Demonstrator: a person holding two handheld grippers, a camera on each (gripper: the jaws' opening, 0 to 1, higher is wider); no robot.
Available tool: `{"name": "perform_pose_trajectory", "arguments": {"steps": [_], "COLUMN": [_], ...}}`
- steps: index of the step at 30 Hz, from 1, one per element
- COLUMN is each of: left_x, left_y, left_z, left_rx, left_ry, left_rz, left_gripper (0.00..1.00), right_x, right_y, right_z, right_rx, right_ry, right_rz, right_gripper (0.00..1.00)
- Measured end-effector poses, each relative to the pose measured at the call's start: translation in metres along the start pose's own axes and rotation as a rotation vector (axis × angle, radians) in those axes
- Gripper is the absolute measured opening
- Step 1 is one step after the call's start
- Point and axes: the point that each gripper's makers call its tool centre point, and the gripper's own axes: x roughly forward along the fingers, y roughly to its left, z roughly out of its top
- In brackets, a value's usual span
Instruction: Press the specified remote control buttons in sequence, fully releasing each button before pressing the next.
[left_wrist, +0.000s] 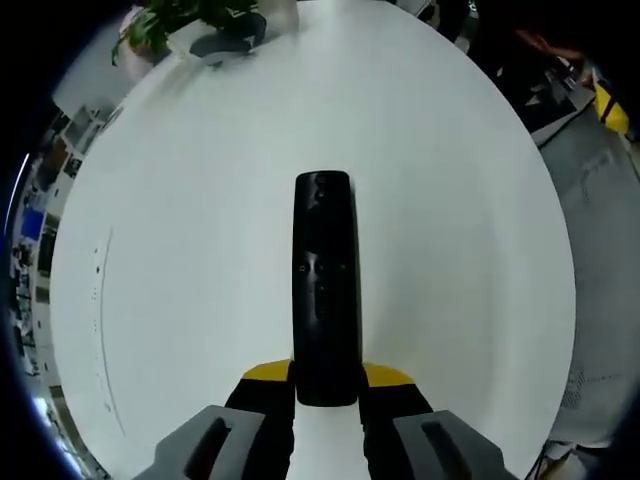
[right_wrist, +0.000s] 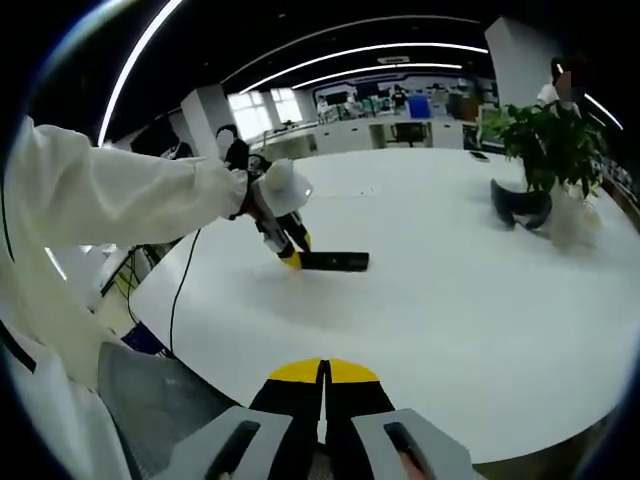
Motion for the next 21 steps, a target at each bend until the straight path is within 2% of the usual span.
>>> {"name": "perform_pose_trajectory", "arguments": {"steps": [9, 21], "left_x": [-0.001, -0.002], "left_y": [-0.017, -0.039], "left_z": [0.000, 0.001], "left_rx": [-0.026, -0.051], "left_ry": [-0.025, -0.048], "left_rz": [0.000, 0.003], "left_gripper": [0.24, 0.24], "right_x": [-0.002, -0.007], "right_y": [0.003, 0.010], "right_z": [0.007, 0.005], "right_rx": [-0.010, -0.028], "right_ry": [-0.017, -0.029], "right_rz": [0.007, 0.014], "right_gripper": [0.00, 0.00]}}
